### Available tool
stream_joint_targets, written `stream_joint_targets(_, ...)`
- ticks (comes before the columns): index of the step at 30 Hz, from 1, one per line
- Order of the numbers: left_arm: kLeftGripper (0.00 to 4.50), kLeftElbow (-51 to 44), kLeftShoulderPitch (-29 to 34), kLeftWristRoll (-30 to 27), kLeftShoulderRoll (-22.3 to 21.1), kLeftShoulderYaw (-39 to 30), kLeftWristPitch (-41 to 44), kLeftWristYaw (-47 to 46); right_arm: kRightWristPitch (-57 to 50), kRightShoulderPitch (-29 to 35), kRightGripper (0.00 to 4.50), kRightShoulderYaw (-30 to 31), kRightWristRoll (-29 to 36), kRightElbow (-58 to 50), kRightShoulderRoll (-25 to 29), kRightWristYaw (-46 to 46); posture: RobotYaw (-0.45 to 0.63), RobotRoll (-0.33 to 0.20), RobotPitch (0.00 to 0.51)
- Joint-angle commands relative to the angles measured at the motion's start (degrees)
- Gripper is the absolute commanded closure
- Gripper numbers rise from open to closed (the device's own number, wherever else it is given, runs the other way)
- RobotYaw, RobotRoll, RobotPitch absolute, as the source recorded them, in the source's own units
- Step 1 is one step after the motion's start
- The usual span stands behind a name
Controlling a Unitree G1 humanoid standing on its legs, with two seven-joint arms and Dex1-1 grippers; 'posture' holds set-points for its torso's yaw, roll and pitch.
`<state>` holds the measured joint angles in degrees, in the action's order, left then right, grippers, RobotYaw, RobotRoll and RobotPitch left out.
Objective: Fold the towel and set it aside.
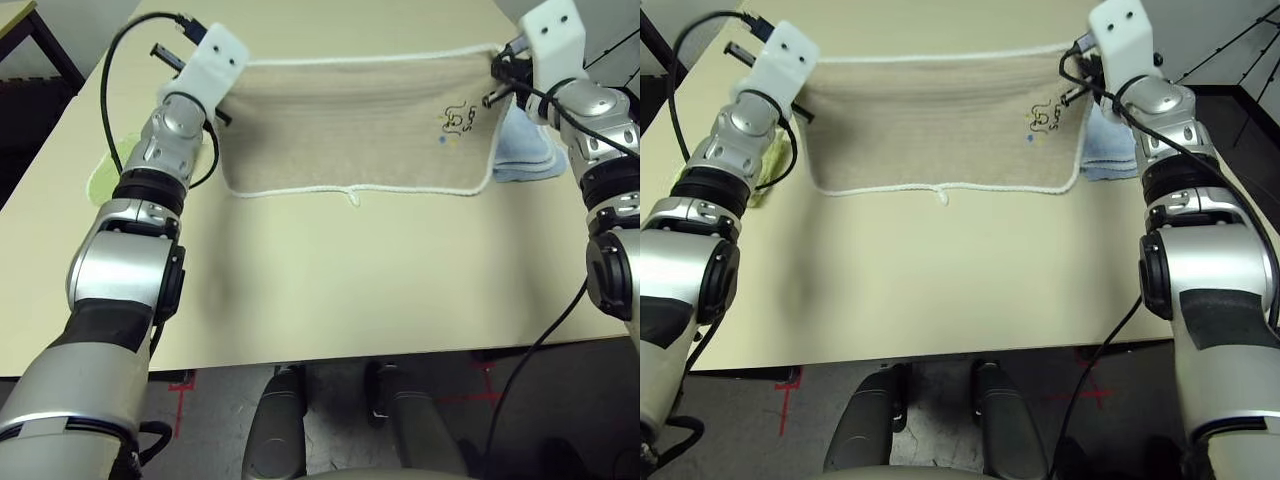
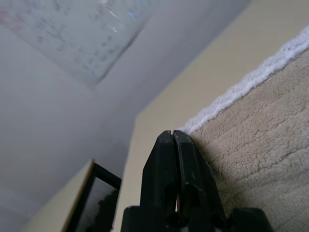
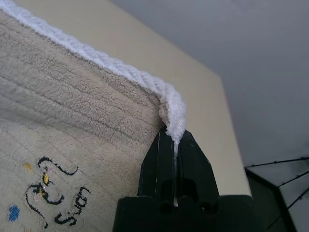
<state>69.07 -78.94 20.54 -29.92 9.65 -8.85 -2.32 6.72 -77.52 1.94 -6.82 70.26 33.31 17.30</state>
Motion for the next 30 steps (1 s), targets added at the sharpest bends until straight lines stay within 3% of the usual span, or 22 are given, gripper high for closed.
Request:
stream_joint_targets(1, 4.47, 2.6, -1.8, 1.4, -1.7, 0.1, -0.5, -3.6, 2.6, -1.3, 4.50, -1.3, -0.9, 2.8, 0.8, -4.0, 0.10, 0.000, 0.183)
stream_joint_targets(6, 4.47, 1.9, 1.2, 1.5, -2.1, 0.6, -1.4, -2.6, 3.8, 1.1, 4.50, -2.0, 0.4, 2.4, 0.5, -0.8, 0.11, 0.000, 0.187)
stream_joint_targets(11, 4.47, -4.1, 10.1, 0.6, -4.1, 0.4, -1.0, 2.3, 3.3, 11.8, 4.50, -2.7, 3.8, -5.9, 0.4, 9.1, 0.12, 0.000, 0.197)
stream_joint_targets(16, 4.47, -24.5, 27.1, -2.2, -8.8, -1.7, 5.7, 14.2, -10.1, 31.7, 4.50, -4.0, 11.0, -34.2, 1.9, 19.2, 0.13, 0.000, 0.214)
stream_joint_targets(21, 4.47, -43.9, 38.4, -5.4, -13.6, -4.3, 14.8, 25.1, -23.9, 45.8, 4.50, -4.9, 16.2, -56.7, 5.2, 25.6, 0.16, 0.000, 0.221)
stream_joint_targets(25, 4.47, -54.8, 44.8, -12.0, -18.8, -3.8, 21.2, 42.9, -29.7, 49.4, 4.50, -5.2, 18.8, -62.3, 7.9, 28.2, 0.16, 0.000, 0.221)
stream_joint_targets(30, 4.47, -58.9, 46.3, -16.6, -22.3, -5.0, 27.2, 53.1, -31.3, 51.5, 4.50, -5.6, 19.6, -63.2, 10.3, 31.1, 0.16, 0.000, 0.221)
